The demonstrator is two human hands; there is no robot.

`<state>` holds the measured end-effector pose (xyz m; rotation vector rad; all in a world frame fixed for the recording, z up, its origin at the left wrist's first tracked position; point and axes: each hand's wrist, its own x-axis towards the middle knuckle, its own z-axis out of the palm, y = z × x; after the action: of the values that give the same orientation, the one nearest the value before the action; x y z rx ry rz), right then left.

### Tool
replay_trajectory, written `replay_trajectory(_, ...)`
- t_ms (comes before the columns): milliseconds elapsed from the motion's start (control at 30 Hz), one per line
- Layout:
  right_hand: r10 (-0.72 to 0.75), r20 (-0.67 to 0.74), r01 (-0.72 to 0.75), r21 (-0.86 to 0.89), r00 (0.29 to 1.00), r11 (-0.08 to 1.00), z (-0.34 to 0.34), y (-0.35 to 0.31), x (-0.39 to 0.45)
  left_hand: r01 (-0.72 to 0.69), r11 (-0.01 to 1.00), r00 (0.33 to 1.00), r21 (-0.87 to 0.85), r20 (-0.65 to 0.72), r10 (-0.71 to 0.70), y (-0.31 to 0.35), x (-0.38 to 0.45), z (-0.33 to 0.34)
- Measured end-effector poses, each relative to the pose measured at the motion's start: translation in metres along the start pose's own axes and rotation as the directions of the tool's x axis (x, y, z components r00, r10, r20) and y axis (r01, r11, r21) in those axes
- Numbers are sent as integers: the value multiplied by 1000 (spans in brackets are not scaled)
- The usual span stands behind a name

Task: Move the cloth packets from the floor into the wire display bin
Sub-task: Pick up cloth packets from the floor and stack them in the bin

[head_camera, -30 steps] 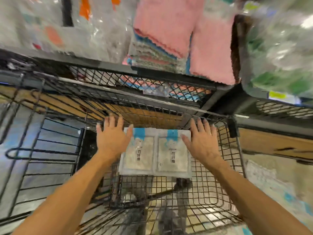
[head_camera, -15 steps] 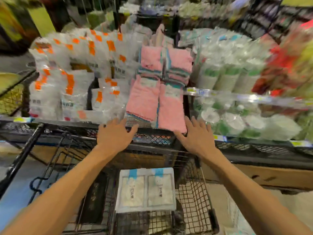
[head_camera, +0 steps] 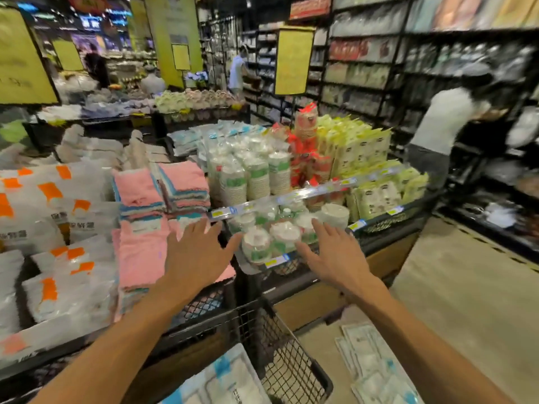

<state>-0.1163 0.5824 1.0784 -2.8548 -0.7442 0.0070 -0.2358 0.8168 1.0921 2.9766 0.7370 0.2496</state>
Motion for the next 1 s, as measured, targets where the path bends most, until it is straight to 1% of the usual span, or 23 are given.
replay_trajectory(100, 142, -58, -141, 10, 988, 990, -11, 28, -37, -128, 991, 991, -35, 27, 129, 36, -1, 6)
replay_trajectory(200, 281, -88, -278, 40, 956, 960, -17, 61, -83, -247, 967, 967, -67, 46, 250, 82, -9, 13)
replay_trajectory(300, 417, -116, -414, 52, 901, 909, -23, 100, -133, -379, 915, 913, -135, 102, 394, 135, -28, 18)
replay_trajectory(367, 492, -132, -492, 39, 860, 870, -30, 125, -166, -454, 876, 874, -166, 111, 474, 169, -43, 18)
replay_trajectory(467, 583, -165, -583, 57, 795, 811, -37, 158, -215, -541, 820, 814, -185, 129, 566, 216, -68, 20)
replay_trajectory(533, 634, -162, -631, 78, 756, 772, -37, 181, -246, -582, 787, 778, -205, 140, 612, 244, -82, 24)
replay_trajectory(633, 695, -156, -685, 117, 702, 719, -33, 217, -286, -625, 750, 734, -218, 163, 659, 283, -103, 29)
replay_trajectory(733, 735, -142, -719, 150, 663, 679, -27, 254, -320, -637, 743, 713, -206, 208, 670, 322, -125, 34)
replay_trajectory(867, 757, -115, -743, 145, 644, 654, -24, 310, -358, -643, 747, 715, -168, 218, 664, 376, -152, 45)
replay_trajectory(1000, 787, -105, -778, 120, 608, 616, -21, 363, -389, -646, 749, 714, -150, 229, 662, 427, -173, 60)
